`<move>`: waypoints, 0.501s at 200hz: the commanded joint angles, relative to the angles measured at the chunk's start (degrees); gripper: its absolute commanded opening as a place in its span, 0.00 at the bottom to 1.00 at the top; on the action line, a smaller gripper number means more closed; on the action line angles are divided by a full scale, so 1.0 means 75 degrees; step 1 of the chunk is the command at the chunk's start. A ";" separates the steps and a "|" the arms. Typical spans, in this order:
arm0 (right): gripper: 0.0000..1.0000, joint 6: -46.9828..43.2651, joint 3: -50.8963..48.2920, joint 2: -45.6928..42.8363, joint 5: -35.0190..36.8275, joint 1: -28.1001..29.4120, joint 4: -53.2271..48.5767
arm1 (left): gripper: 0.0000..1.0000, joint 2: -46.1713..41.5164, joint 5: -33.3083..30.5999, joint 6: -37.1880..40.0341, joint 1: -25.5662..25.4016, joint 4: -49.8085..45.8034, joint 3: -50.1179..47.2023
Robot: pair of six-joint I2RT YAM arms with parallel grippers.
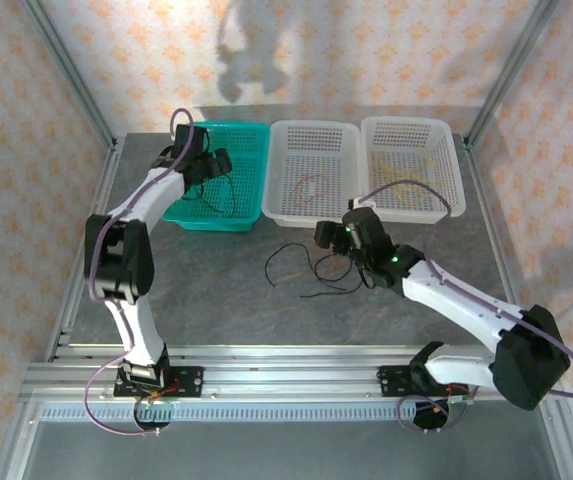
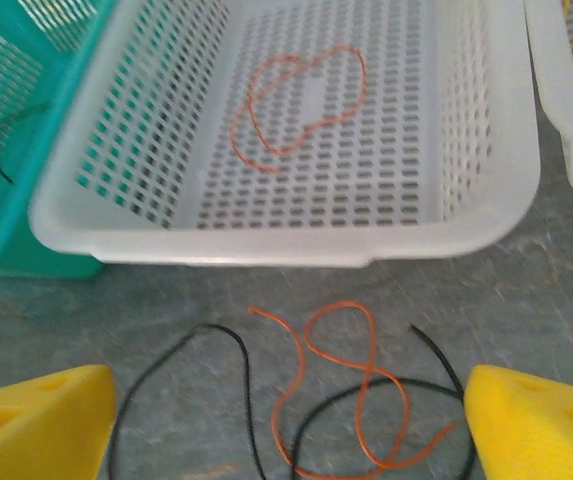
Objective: Untangle the cables
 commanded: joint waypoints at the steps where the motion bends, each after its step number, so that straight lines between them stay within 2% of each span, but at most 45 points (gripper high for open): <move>1: 0.84 -0.0071 0.0278 0.0264 0.0102 0.0043 -0.0942 | 0.99 -0.0944 -0.0079 0.0152 -0.0202 0.0334 -0.0564; 31: 0.70 -0.0048 0.0394 0.0707 0.0001 0.0042 -0.1262 | 0.98 -0.1771 0.0182 0.0190 -0.0485 0.0688 -0.1410; 63: 0.56 -0.0047 0.0561 0.1274 0.0224 0.0043 -0.1532 | 0.98 -0.2888 0.0369 0.0284 -0.1181 0.1407 -0.2533; 100: 0.50 -0.0215 0.0280 0.1438 0.0175 0.0043 -0.0789 | 0.97 -0.4331 0.0202 0.0079 -0.2001 0.2295 -0.4034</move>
